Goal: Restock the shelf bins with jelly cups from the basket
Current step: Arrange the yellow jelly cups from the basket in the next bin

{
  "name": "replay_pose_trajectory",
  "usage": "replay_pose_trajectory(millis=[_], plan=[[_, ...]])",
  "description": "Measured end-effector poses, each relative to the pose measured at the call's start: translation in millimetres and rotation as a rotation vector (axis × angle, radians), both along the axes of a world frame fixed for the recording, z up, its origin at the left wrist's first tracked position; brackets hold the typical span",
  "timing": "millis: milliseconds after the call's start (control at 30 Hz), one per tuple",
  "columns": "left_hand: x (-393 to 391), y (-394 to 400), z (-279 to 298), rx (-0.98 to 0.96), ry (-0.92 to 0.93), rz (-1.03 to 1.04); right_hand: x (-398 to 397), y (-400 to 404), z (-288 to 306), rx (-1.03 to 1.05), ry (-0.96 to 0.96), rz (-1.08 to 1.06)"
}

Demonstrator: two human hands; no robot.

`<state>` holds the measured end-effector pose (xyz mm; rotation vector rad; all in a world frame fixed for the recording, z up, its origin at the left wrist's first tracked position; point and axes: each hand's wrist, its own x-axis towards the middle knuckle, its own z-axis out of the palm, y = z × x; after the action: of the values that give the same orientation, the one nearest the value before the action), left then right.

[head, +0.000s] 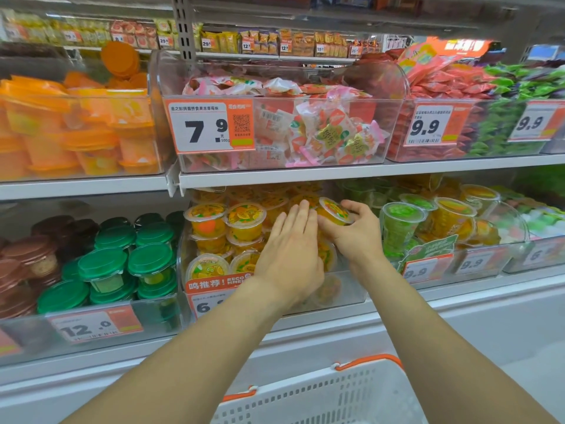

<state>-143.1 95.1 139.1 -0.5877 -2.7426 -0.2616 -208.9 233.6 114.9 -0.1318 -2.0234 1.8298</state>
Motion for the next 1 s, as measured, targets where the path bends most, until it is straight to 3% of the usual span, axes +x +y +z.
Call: replay_pose_trajectory(millis=[233,767,1000], plan=[[-19,2,-5,0.049,-0.143,-0.047,-9,-10,11,-0.316,-0.142,-0.022],[-24,3,-14,-0.065,-0.073,0.03,2,13,5,-0.231,-0.248,0.176],[-13,3,-12,0.045,-0.018,0.019,17,19,13,-0.169,-0.134,0.123]])
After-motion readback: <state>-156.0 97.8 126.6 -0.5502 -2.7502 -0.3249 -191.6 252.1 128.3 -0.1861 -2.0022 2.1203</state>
